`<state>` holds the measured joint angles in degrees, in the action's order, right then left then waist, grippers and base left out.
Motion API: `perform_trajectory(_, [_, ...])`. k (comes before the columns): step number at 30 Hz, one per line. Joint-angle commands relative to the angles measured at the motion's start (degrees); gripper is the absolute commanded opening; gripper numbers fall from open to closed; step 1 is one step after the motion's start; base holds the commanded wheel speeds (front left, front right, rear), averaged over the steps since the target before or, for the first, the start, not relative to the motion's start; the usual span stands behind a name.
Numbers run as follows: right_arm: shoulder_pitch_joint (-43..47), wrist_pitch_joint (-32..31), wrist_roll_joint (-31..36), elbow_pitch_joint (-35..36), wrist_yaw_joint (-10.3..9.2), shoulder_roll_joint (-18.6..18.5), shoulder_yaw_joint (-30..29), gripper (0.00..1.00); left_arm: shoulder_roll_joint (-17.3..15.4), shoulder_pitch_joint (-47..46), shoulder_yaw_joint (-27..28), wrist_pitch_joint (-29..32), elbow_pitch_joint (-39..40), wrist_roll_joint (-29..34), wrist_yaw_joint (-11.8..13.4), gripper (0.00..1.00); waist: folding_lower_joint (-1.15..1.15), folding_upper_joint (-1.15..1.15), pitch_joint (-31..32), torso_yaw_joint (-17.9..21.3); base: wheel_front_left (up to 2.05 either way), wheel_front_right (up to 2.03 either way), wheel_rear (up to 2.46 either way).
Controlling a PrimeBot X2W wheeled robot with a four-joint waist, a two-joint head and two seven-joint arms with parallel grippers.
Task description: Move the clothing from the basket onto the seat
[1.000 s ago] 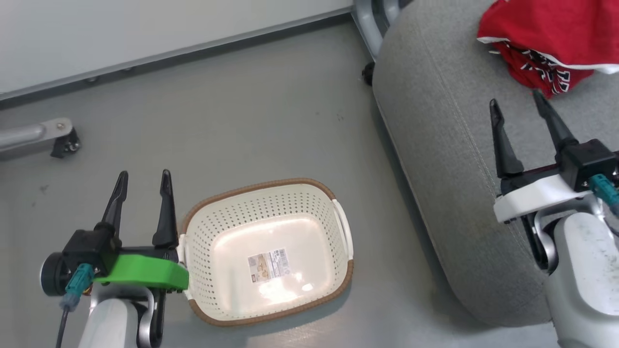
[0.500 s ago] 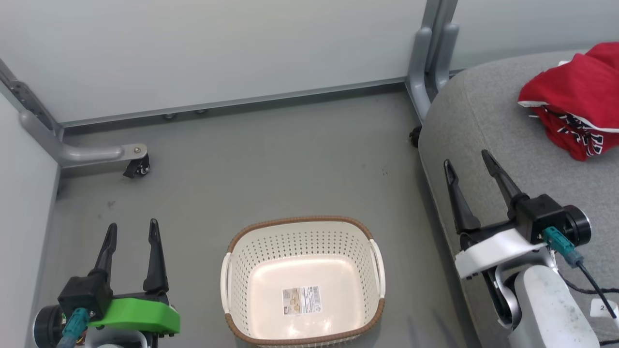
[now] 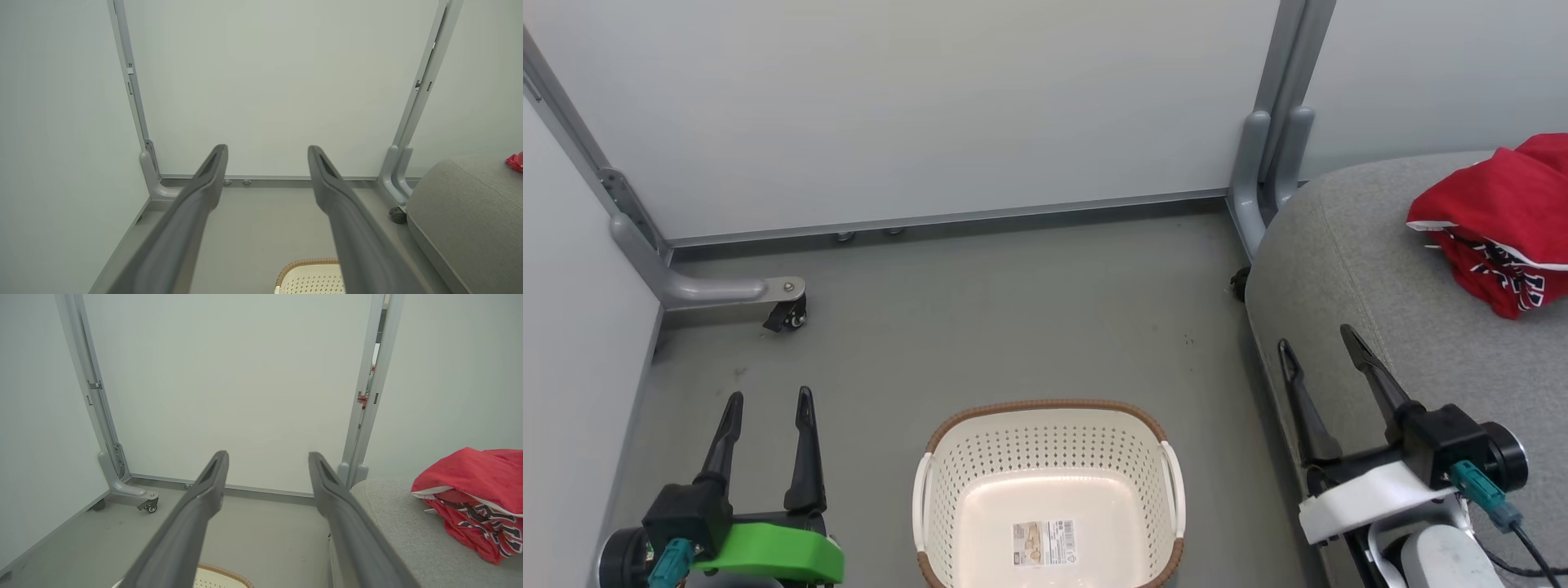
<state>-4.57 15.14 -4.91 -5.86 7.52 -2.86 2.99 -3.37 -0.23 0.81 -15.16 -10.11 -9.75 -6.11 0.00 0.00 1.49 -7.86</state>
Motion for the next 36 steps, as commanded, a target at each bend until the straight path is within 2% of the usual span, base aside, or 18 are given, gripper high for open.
perform_trajectory(1, [1.7, 0.0, -0.4, 0.5, -0.06, -0.1, -0.7, 1.00, 0.1, 1.3, -0.1, 0.0, 0.2, 0.3, -0.3, 1.00, 0.00, 0.00, 0.2, 0.0, 0.00, 0.00, 0.00])
perform_trajectory(8, [5.0, 0.0, -1.4, 2.4, -0.06, -0.1, -2.0, 1.00, 0.2, 1.9, -0.5, 0.0, 0.7, -0.1, -0.5, 1.00, 0.00, 0.00, 0.5, 0.4, 0.00, 0.00, 0.00])
perform_trajectory(24, [5.3, 0.0, -1.7, 2.3, -0.06, -0.1, -2.5, 1.00, 0.3, 2.0, -0.1, 0.0, 0.0, 1.1, -0.5, 1.00, 0.00, 0.00, 0.3, 0.6, 0.00, 0.00, 0.00])
perform_trajectory(25, [4.9, 0.0, -1.3, 2.2, 0.00, 0.1, -2.4, 0.00, 0.4, 1.2, -0.4, 0.0, -0.2, 0.5, -0.5, 0.00, 0.00, 0.00, 0.3, 0.6, 0.00, 0.00, 0.00])
perform_trajectory(28, [5.4, 0.0, -1.5, 0.9, 0.00, 0.4, -2.3, 0.00, 0.5, 1.2, -0.5, 0.1, -1.8, 0.1, -0.5, 0.00, 0.00, 0.00, 0.3, 0.6, 0.00, 0.00, 0.00])
perform_trajectory(36, [4.7, -2.2, -10.9, -0.2, 0.00, 0.2, -2.8, 0.00, 0.5, 0.2, 0.5, 2.7, -2.4, -8.7, -0.6, 0.00, 0.00, 0.00, 0.1, 1.1, 0.00, 0.00, 0.00])
